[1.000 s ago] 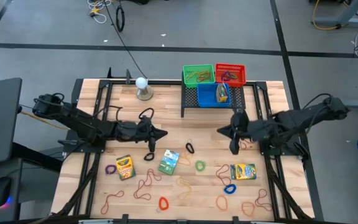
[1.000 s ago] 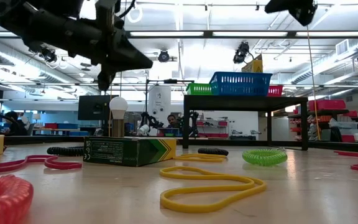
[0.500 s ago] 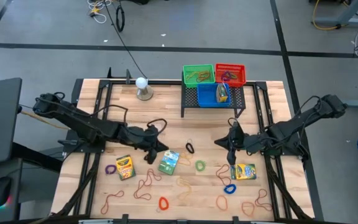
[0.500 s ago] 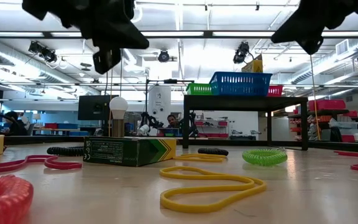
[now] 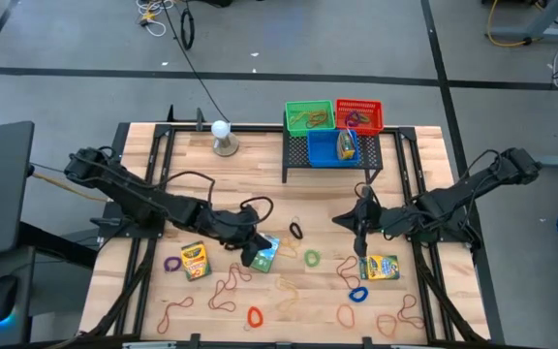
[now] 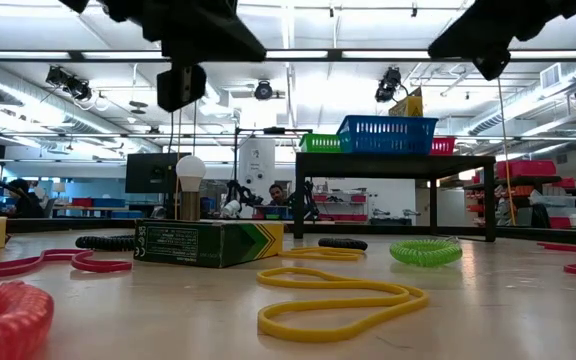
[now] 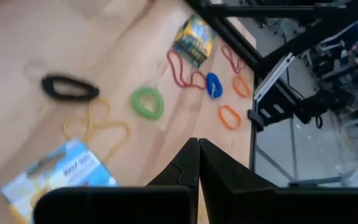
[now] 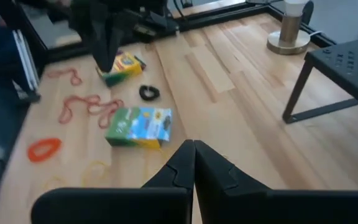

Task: Pick & Place Office Desk Supplies
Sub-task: Put the red rubber band into the green bin

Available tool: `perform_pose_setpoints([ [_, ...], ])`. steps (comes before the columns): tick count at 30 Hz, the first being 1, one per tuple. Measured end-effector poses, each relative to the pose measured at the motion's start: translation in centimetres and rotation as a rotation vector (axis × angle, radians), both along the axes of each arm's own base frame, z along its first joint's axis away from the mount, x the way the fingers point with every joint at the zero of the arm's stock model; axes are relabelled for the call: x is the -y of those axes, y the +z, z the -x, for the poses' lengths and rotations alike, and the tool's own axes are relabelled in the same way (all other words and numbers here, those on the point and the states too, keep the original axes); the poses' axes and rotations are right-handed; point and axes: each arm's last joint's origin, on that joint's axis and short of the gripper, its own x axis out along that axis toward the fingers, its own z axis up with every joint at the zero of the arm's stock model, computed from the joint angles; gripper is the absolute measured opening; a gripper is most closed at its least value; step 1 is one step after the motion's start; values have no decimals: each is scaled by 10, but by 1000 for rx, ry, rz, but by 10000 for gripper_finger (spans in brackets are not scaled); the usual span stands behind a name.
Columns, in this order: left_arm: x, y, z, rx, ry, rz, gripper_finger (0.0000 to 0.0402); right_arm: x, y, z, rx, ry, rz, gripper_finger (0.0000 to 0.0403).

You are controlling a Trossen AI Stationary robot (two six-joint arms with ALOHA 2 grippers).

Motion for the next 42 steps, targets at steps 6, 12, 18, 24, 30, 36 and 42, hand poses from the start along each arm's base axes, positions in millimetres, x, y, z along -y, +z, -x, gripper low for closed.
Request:
perform_pose_setpoints([
  [6, 14, 6, 2, 22, -86, -57, 6, -1, 1, 0, 3, 19, -21, 9],
  [12, 23, -1, 11, -62, -113, -93, 6, -1, 1, 0, 2, 23, -19, 9],
  [18, 27, -1, 14, -61, 20, -84, 6, -1, 1, 0, 2, 23, -19, 9],
  [24, 38, -1, 20, -69, 64, 1, 6, -1, 0, 0, 1, 23, -19, 9],
  [30, 60, 10, 35, -266, 41, -40, 6, -1, 0, 0, 2, 23, -19, 9],
  [36, 74, -2, 36, -460, -79, 27, 20, -1, 0, 0, 1, 22, -18, 9],
  [42, 76, -28, 41, -610, 126, 26, 16, -1, 0, 0, 1, 21, -18, 9],
])
